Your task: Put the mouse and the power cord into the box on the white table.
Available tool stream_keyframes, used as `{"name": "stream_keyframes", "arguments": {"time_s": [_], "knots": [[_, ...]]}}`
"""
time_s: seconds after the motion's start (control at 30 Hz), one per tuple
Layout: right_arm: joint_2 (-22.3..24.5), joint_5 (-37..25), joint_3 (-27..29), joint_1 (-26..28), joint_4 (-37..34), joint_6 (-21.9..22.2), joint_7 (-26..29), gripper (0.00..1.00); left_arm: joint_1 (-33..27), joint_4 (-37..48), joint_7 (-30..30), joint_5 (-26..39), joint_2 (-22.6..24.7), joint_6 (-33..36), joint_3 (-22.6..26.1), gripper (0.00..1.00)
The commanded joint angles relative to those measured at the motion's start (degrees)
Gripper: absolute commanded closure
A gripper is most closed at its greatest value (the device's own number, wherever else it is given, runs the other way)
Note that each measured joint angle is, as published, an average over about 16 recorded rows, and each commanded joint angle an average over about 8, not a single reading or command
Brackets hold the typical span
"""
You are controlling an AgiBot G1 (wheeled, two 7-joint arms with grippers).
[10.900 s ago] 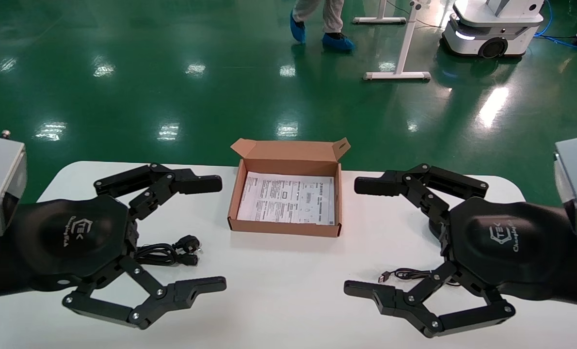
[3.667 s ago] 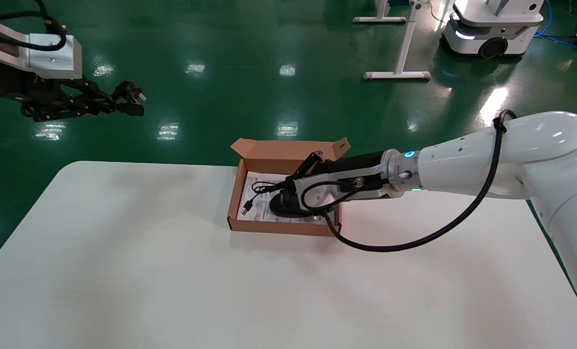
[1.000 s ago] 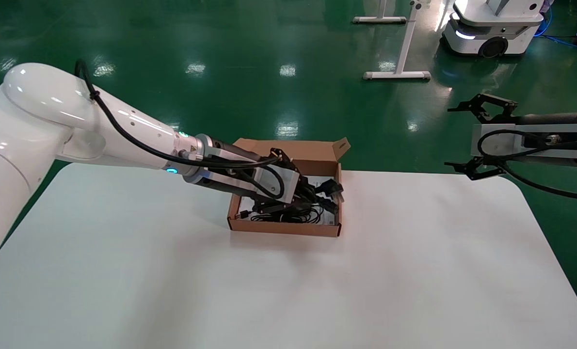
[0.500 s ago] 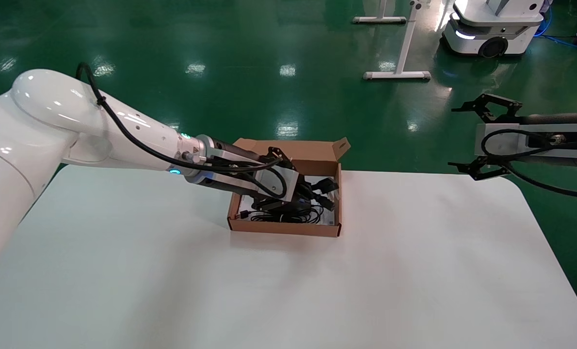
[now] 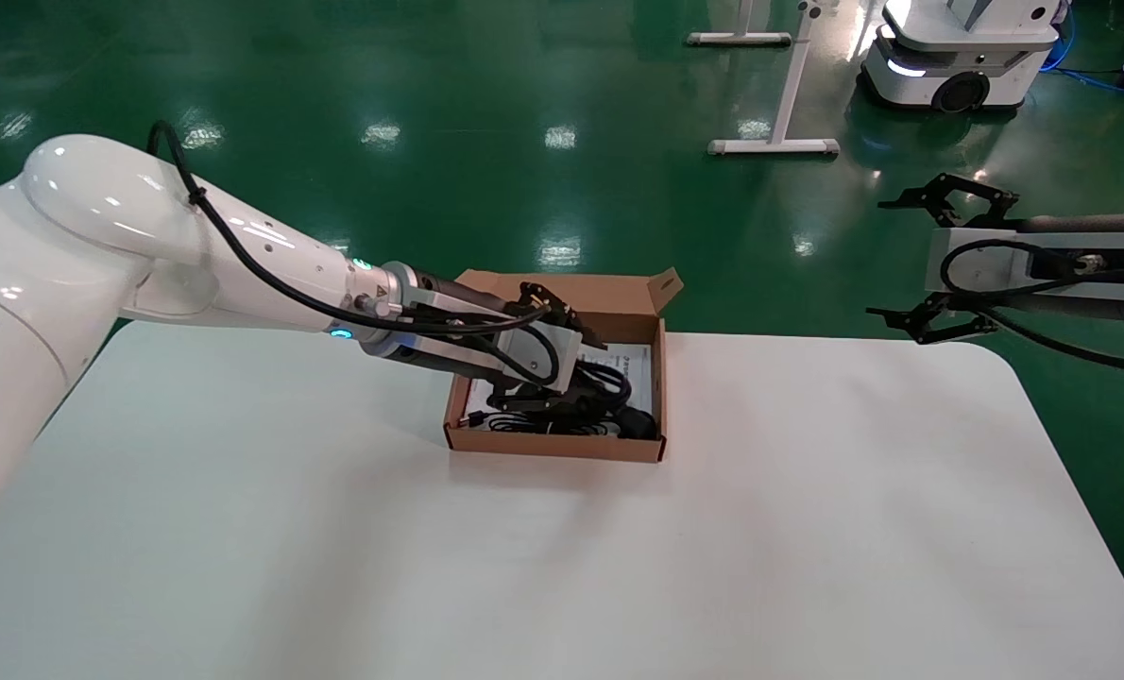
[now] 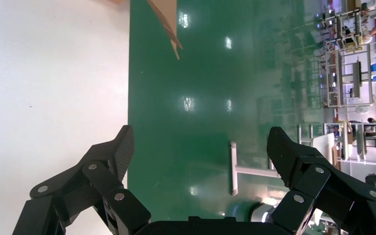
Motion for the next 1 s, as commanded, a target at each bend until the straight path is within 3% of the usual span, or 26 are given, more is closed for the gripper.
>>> {"name": "stream_keyframes", "arguments": {"time_s": [0.03,1.0], "knots": [[-0.07,-0.19,-0.14,0.13,-0.20,0.12,-0.21,0.00,0.16,-0.21,-0.19,-0.13,-0.15,0.07,-0.19,0.00],[8.51,15.45,12.01,-19.65,32.00,-8.18,32.00,0.00,19.19,-27.61,-24.87,-15.05,-20.49,9.54,-21.69,0.00]]}}
